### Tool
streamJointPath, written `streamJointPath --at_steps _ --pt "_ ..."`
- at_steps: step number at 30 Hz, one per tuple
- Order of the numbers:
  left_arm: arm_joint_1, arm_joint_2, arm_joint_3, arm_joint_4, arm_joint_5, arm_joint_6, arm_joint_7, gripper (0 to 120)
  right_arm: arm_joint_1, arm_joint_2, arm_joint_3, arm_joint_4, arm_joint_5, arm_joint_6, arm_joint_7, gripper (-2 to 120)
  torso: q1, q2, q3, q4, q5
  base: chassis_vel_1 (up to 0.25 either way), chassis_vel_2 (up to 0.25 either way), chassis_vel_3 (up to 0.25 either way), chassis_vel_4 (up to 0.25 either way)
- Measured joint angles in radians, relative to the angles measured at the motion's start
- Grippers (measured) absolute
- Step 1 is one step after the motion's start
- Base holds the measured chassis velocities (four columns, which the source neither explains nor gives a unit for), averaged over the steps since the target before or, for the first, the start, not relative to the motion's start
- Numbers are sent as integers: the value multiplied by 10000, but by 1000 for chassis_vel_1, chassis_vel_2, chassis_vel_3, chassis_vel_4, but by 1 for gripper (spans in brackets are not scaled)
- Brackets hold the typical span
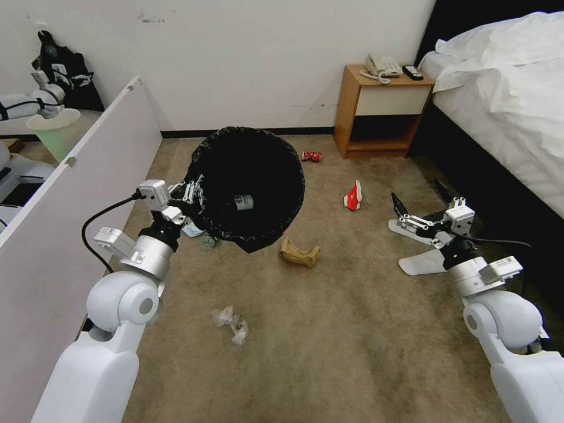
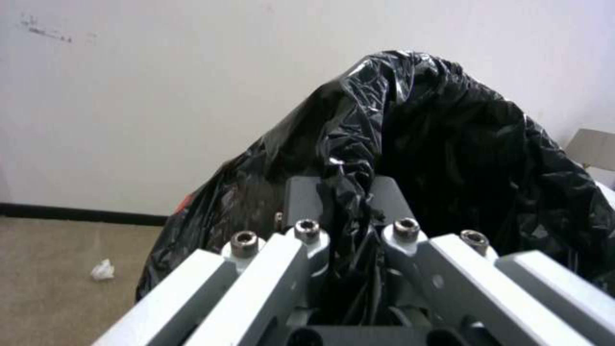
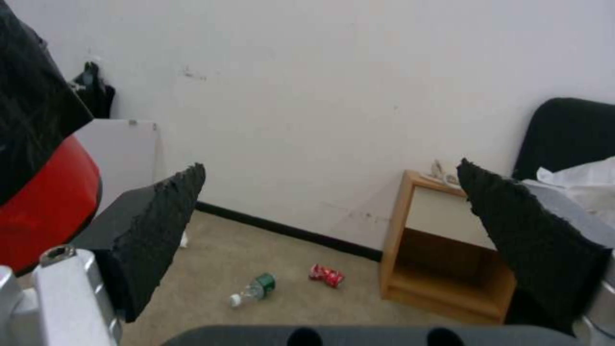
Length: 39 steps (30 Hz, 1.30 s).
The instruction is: Pick up the trash bin, then pick up the garbage from the floor and place it into the trash bin.
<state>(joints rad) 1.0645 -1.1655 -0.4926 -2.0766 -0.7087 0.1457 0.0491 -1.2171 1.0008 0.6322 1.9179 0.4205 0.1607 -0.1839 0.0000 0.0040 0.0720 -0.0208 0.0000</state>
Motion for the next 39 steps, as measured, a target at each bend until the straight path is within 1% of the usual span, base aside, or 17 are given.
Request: streamJointPath --at_steps 16,21,24,26,31,39 --pt "-56 -38 36 22 -228 19 28 4 93 8 -106 -57 -58 17 -70 100 0 0 0 -3 0 0 0 0 0" --pt "-60 -24 55 47 -216 -31 28 4 155 1 -201 -86 -58 17 -98 100 0 0 0 3 0 0 0 0 0" --pt "-71 -26 77 52 -216 -37 28 4 183 -23 -292 -112 -58 16 -125 100 0 0 0 0 0 0 0 0 0" --pt "-76 -38 101 56 -234 -41 28 4 212 -79 -438 -153 -47 7 -153 100 0 0 0 -3 0 0 0 0 0" --pt "-75 -50 104 44 -342 -39 28 4 286 -188 -694 -212 72 -23 -206 100 0 0 0 -1 0 0 0 0 0" --pt "61 -97 15 -72 -397 -15 56 4 646 -260 -1320 -339 241 -132 -218 100 0 0 0 -1 0 0 0 0 0"
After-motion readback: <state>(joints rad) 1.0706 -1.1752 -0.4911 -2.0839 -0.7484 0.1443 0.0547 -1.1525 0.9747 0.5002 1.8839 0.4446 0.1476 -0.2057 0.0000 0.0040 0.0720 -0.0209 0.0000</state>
